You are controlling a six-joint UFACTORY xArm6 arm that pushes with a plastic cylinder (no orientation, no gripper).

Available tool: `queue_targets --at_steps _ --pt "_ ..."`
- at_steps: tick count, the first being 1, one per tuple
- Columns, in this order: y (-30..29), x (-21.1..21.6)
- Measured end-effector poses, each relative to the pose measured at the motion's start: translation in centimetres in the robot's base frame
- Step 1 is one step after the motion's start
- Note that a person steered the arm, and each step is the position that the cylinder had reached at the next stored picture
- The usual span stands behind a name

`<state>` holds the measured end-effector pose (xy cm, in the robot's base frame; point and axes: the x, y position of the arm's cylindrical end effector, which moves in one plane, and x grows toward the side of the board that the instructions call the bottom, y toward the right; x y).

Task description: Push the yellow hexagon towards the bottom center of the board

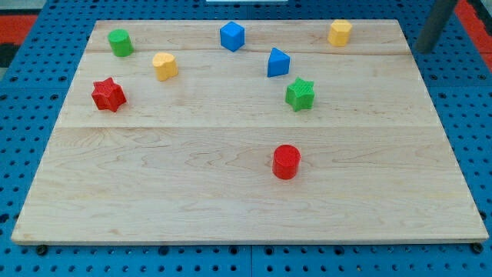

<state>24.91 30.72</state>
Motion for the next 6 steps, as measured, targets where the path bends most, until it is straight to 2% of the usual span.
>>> queue_targets --at_steps 1,3,5,6 --pt "-1.1 -5.7" --pt "-11.1 -5.7" --pt "-17.9 -3.8" --pt "-15.8 -1.5"
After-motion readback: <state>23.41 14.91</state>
